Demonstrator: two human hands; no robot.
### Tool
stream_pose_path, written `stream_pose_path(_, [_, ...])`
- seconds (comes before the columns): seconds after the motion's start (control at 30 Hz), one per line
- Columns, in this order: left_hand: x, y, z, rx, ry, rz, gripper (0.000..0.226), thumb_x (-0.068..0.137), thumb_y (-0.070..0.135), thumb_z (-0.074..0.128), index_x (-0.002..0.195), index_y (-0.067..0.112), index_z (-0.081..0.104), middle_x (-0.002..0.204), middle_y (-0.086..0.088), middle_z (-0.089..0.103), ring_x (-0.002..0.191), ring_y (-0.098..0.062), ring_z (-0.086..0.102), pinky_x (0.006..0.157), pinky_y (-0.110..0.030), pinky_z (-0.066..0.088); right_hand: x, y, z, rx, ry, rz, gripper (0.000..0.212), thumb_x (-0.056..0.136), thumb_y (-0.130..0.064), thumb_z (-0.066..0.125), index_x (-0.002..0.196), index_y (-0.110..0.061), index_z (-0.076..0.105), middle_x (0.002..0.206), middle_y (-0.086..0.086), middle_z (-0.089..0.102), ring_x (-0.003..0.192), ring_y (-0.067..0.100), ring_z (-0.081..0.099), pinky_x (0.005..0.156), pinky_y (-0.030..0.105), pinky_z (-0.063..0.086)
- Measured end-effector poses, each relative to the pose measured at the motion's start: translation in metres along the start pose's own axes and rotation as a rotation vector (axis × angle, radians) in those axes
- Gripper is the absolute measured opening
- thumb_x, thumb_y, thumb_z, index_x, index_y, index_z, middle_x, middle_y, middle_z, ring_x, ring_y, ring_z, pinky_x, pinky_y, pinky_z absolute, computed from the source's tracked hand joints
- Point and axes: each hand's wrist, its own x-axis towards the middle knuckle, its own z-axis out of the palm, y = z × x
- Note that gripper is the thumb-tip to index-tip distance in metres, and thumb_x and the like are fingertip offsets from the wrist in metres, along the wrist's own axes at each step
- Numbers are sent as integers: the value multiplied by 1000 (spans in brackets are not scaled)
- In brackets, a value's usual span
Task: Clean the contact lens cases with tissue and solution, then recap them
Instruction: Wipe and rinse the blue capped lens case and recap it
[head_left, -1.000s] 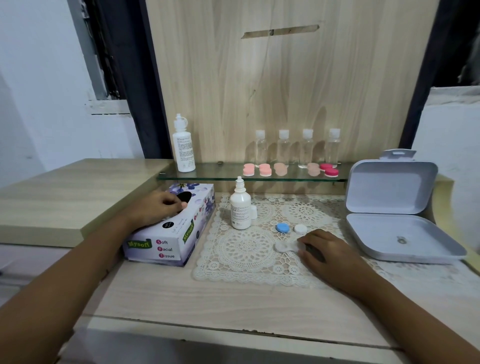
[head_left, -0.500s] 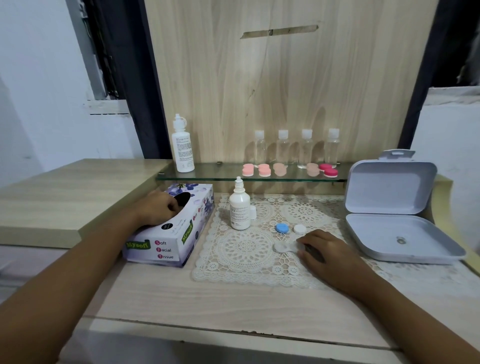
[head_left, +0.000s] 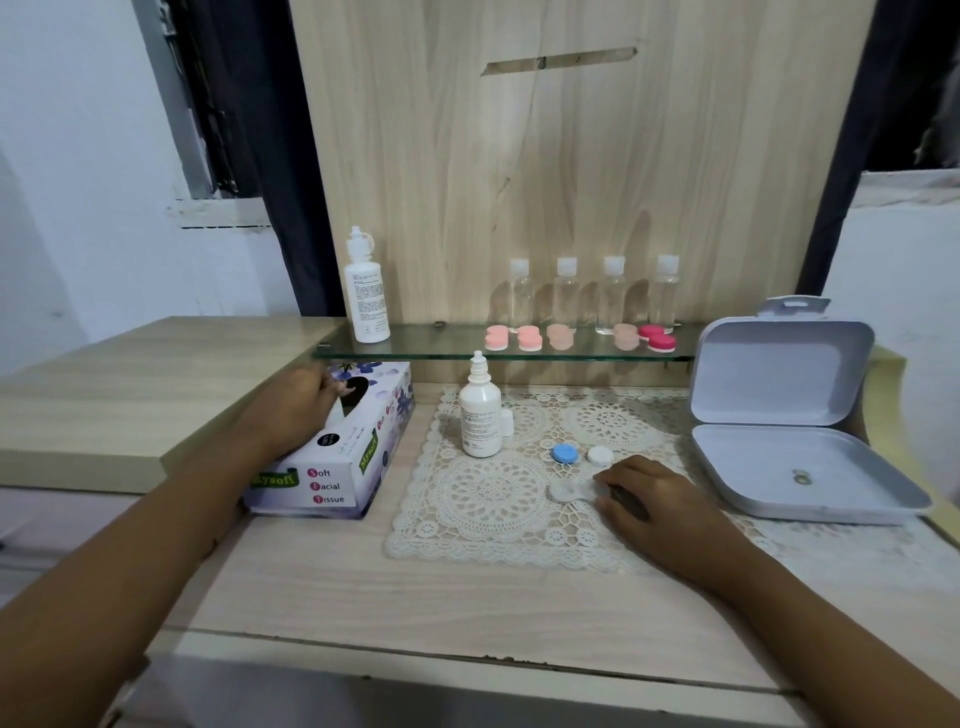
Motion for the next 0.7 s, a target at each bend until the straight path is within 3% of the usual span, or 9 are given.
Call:
stream_pose_path(0.2, [6,-3,-1,-114,-43,-39,20,98,34,38,87,20,48,80,-3,56,76,-21,54,69,-36,41,0,1,1,4,1,2,23,90,-30,55,108,-19,64,103,-6,60,92,9,53,74,18,38])
stream_pose_path(0.33, [10,-1,1,-302,-60,-63,13,94,26,50,81,27,48,85,1,60,80,-20,56,76,-36,42,0,2,2,-1,1,4,20,89,-31,56,104,-19,64,100,-6,60,91,10,54,73,20,40])
stream_pose_path(0.5, [9,0,-2,-437,-147,-82,19,88,11,57,86,30,54,85,-1,62,78,-21,56,69,-31,41,0,3,2,-13,2,-3,22,90,-31,55,106,-20,64,102,-8,60,92,8,53,69,12,33])
stream_pose_path(0.7, [11,2,-4,-472,-223,-104,15,85,11,64,94,23,64,88,1,62,78,-18,56,60,-27,40,0,3,2,-7,5,2,21,90,-32,54,104,-19,64,101,-5,61,92,10,53,74,20,40])
